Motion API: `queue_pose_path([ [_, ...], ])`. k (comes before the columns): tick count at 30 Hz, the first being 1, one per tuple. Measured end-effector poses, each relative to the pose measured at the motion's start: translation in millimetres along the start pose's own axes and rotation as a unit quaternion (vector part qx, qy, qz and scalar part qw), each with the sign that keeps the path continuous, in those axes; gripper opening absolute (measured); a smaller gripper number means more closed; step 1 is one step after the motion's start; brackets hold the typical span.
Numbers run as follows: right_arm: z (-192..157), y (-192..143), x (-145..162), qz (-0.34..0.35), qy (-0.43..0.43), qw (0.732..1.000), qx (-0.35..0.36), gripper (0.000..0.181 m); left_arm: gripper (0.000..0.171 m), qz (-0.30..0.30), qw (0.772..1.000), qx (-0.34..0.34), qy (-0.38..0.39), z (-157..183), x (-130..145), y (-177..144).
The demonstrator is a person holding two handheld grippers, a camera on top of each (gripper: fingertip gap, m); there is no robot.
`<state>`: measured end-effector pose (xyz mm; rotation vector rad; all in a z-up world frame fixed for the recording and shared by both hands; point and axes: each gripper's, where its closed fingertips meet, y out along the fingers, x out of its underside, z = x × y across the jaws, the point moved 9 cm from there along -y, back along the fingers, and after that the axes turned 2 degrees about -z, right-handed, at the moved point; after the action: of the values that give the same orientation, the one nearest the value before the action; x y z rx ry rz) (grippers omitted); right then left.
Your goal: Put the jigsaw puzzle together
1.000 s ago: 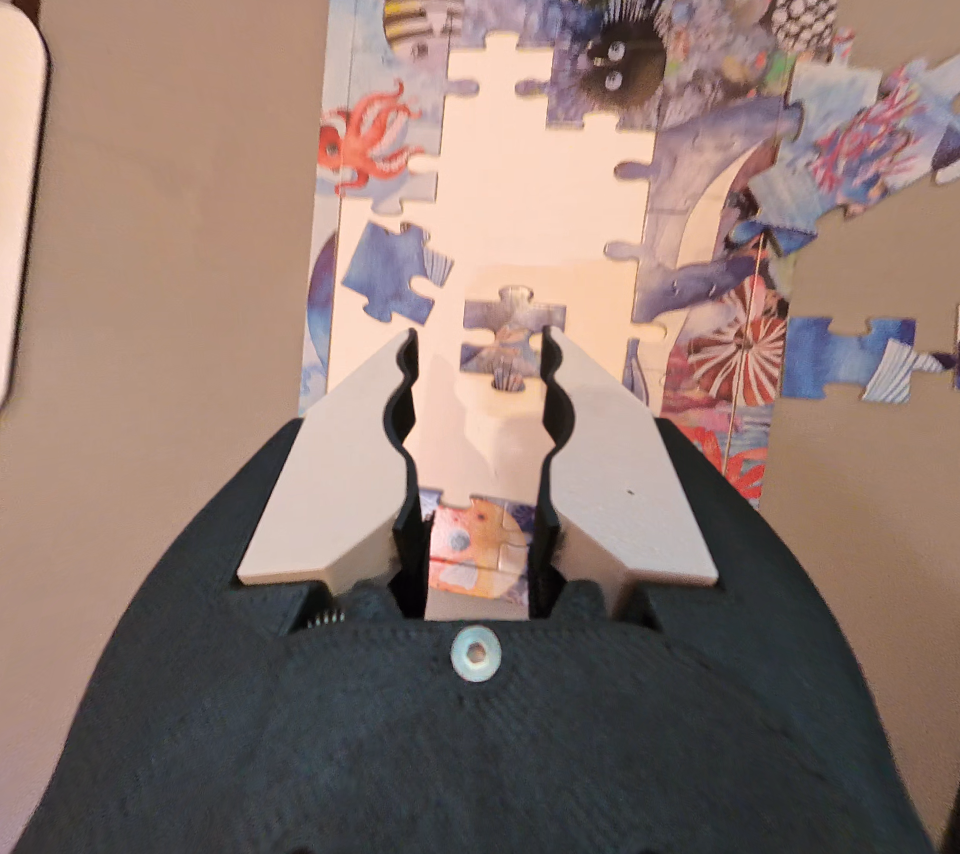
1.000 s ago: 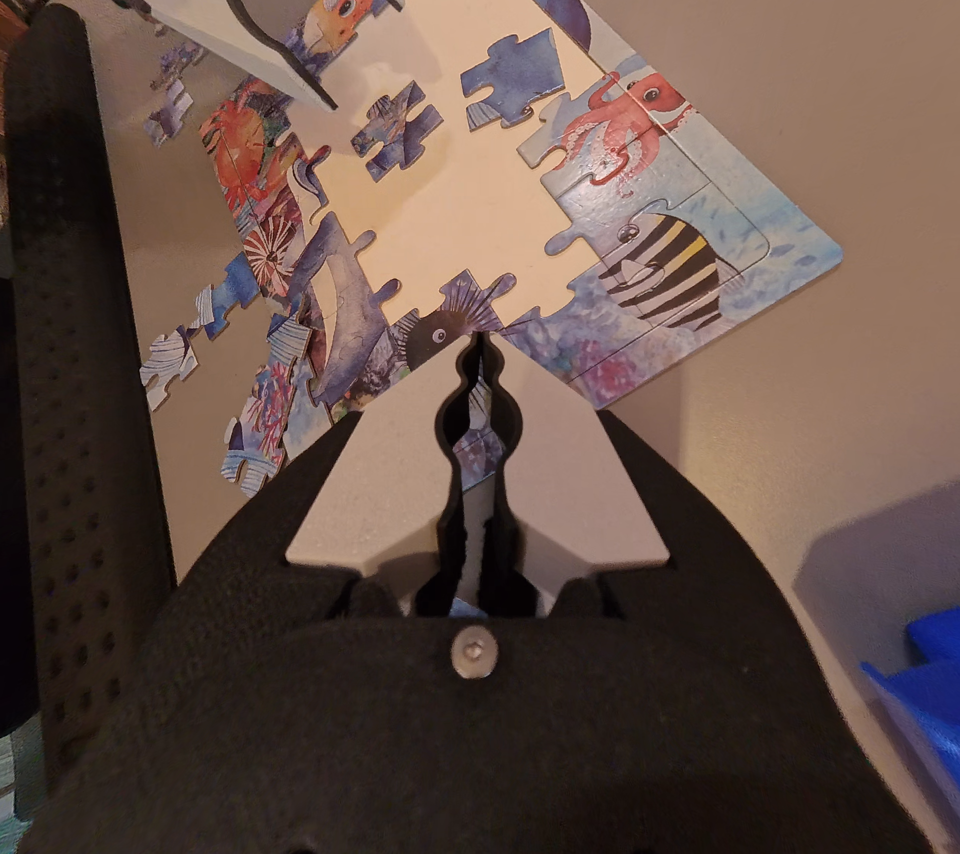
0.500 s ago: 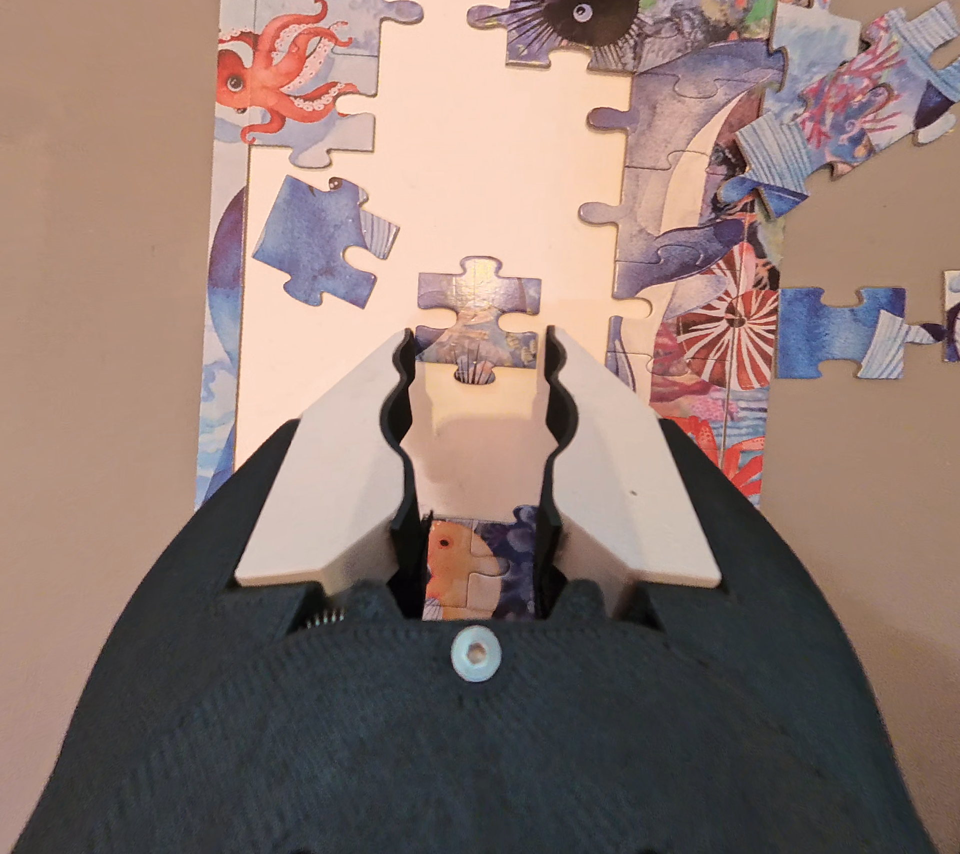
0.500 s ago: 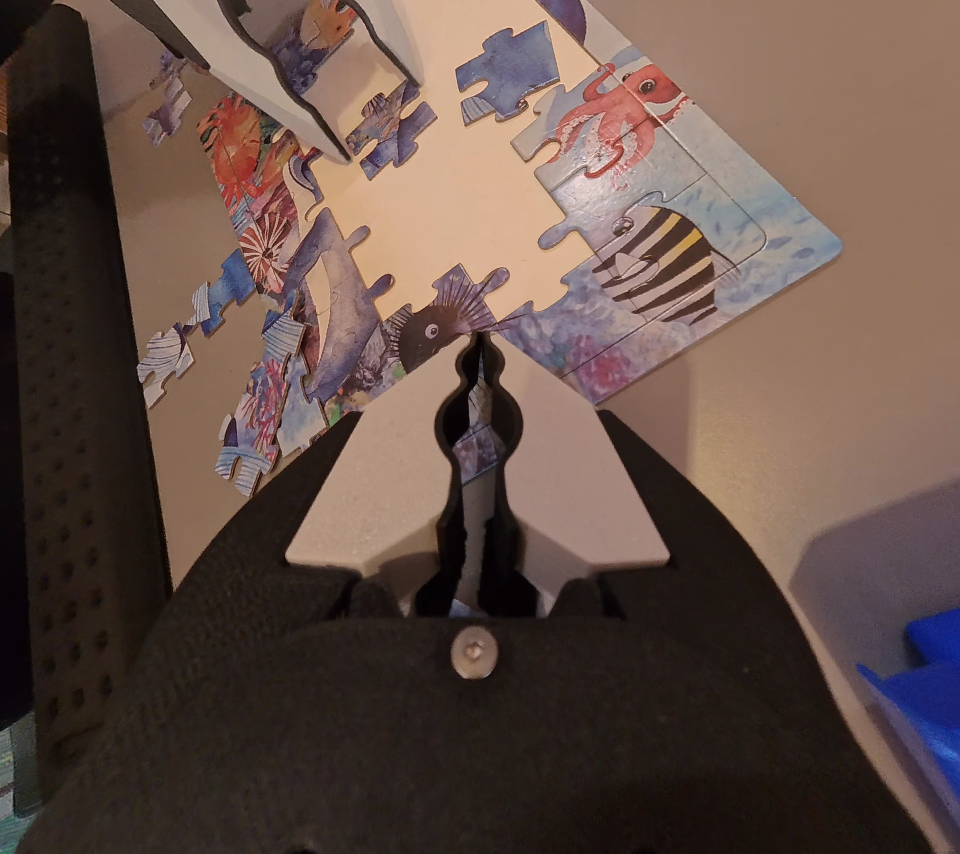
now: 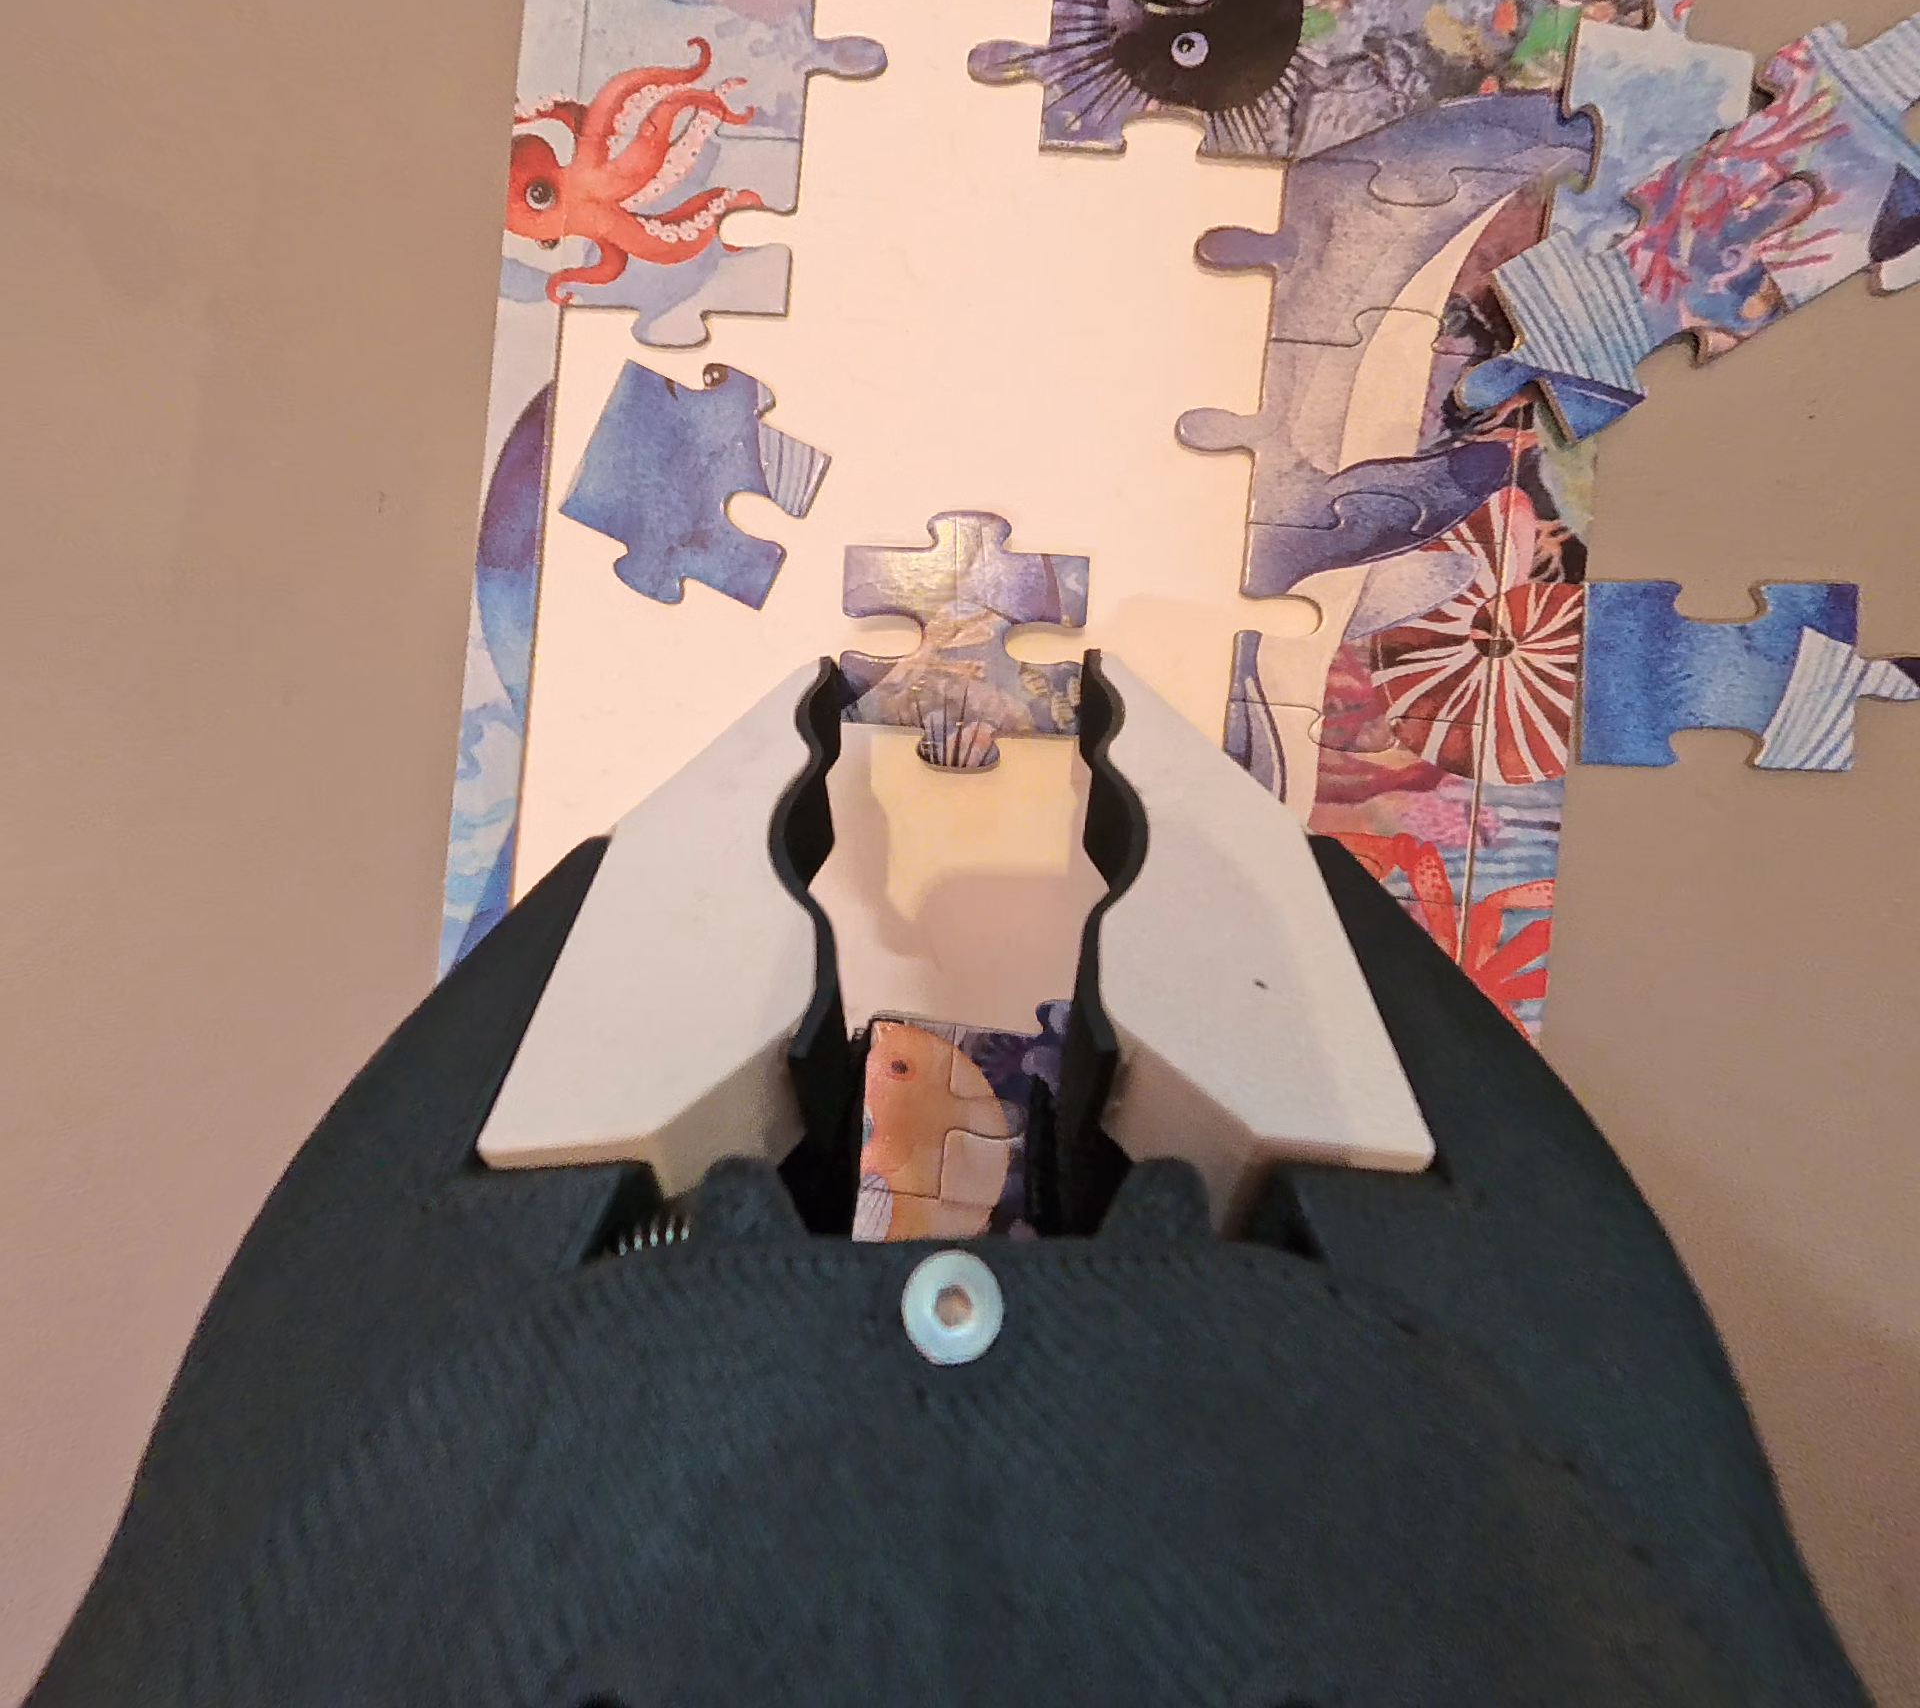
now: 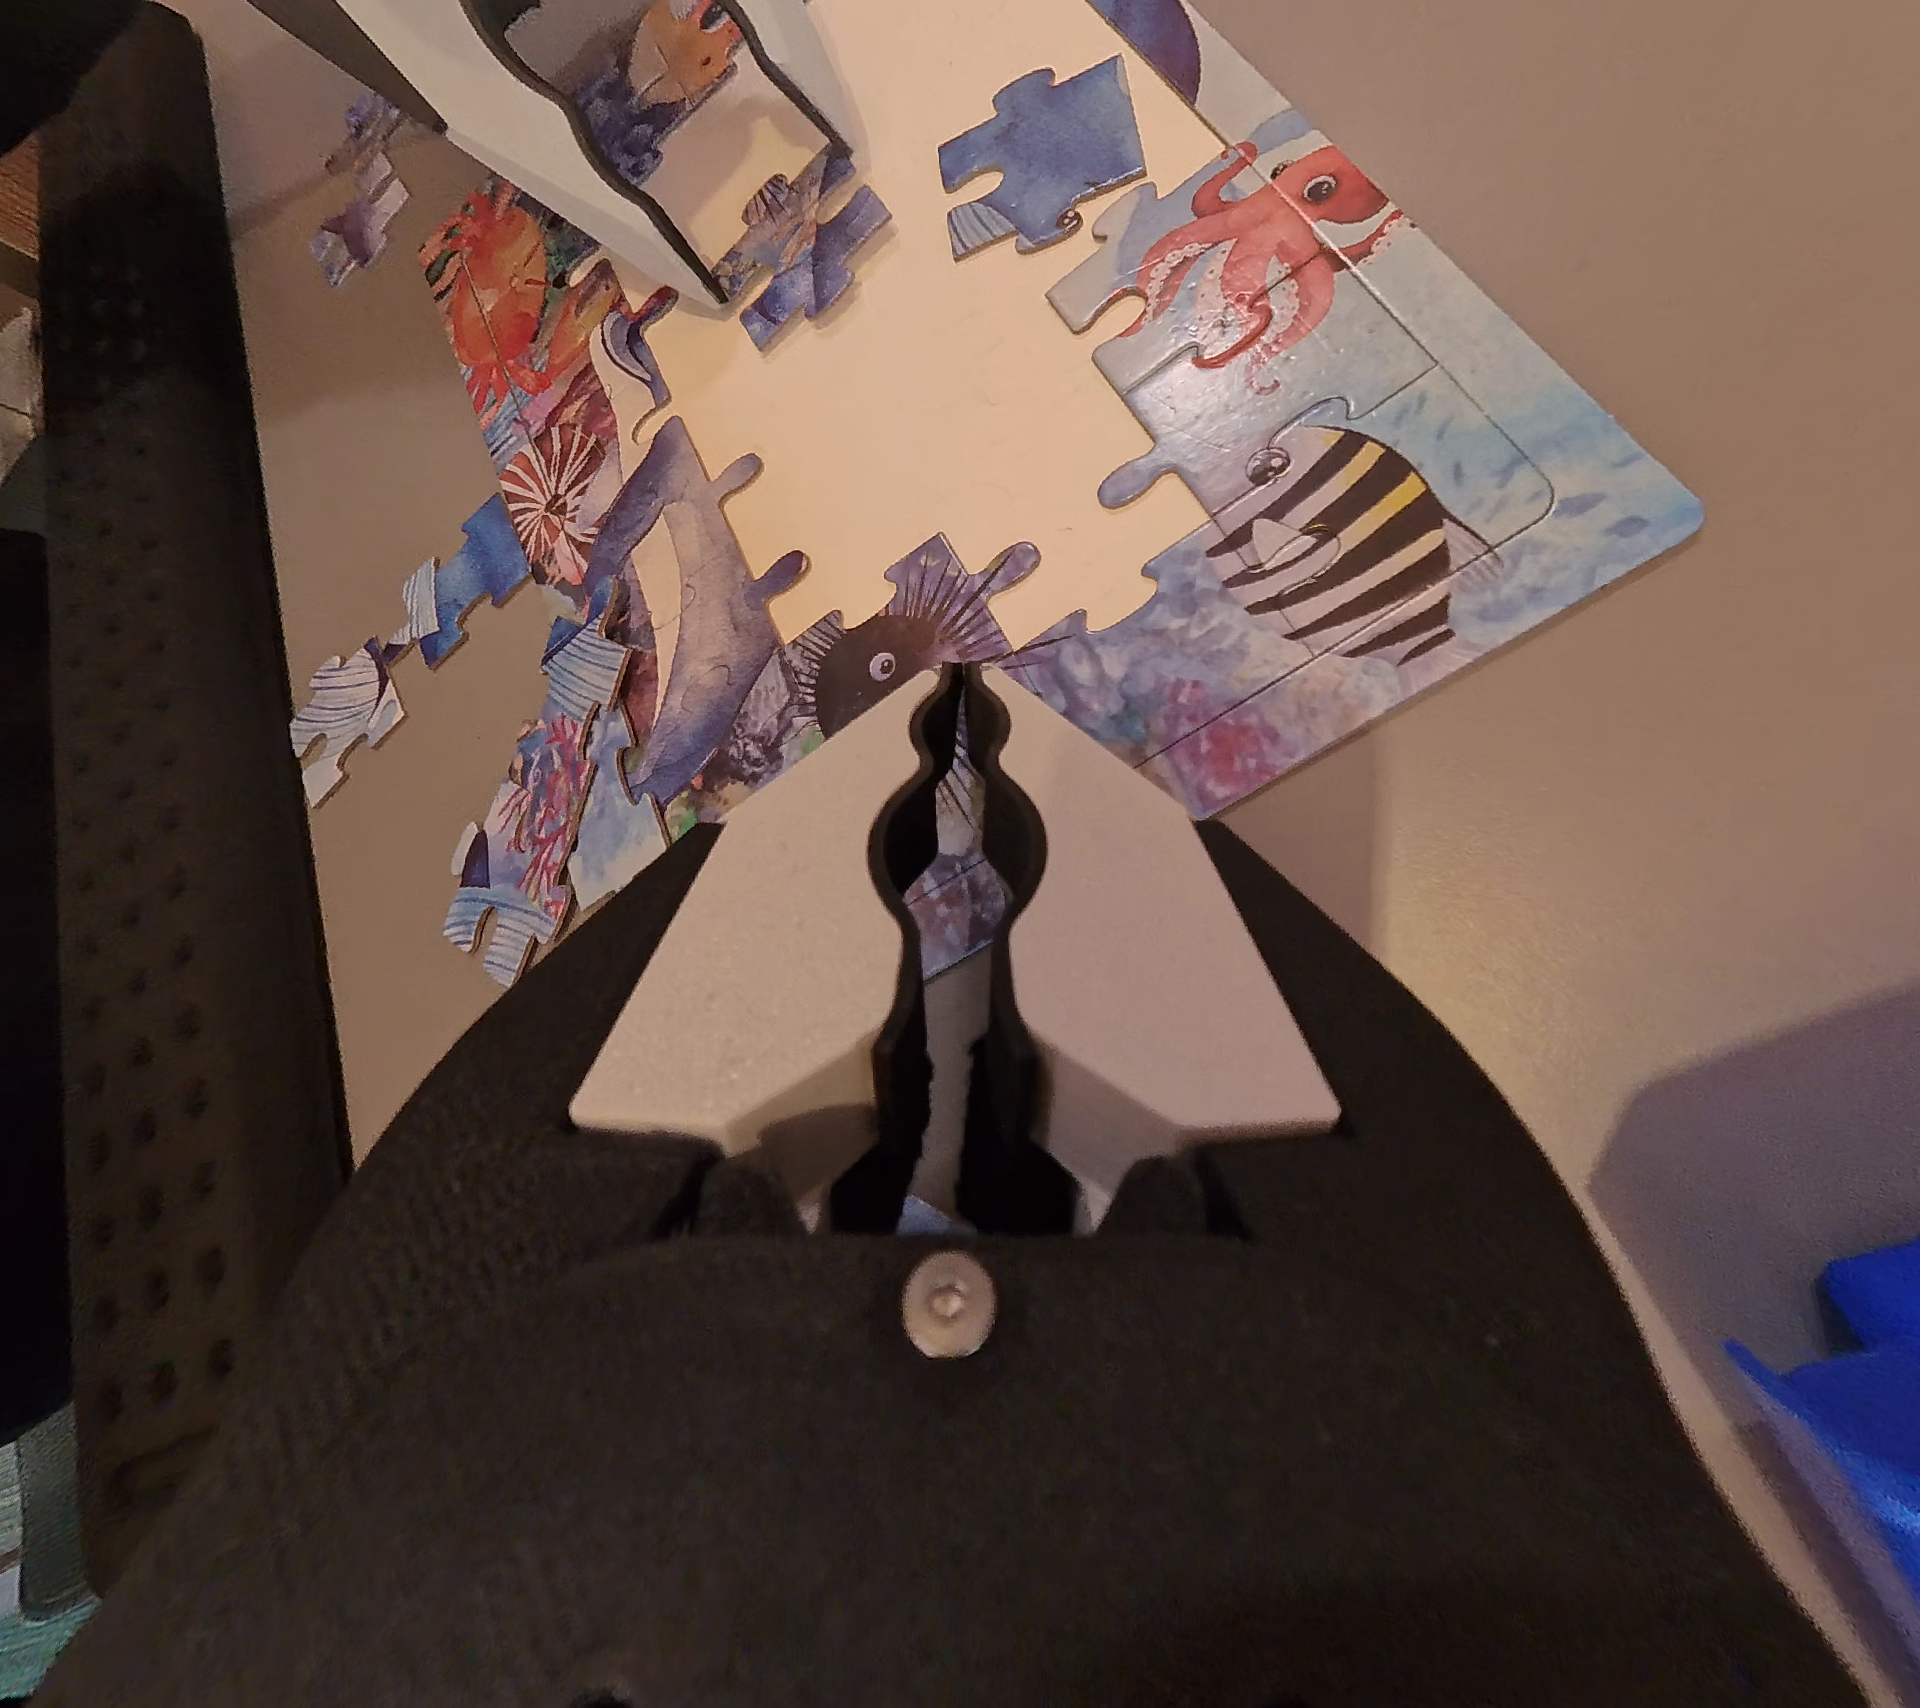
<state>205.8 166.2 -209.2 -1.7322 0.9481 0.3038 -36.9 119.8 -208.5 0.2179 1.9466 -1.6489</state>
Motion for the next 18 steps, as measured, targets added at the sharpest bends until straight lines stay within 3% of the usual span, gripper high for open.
queue_pose_path([
  [12, -1, -1, -1, 0.003, -0.007, 1.0, 0.0, 0.0, 0.044, 0.005, 0.996, -0.038, 0.078, 19, -31, -5],
  [18, -1, -3, -2, 0.009, -0.008, 1.0, 0.003, 0.0, 0.044, -0.005, 0.996, -0.046, 0.08, 16, -35, -5],
])
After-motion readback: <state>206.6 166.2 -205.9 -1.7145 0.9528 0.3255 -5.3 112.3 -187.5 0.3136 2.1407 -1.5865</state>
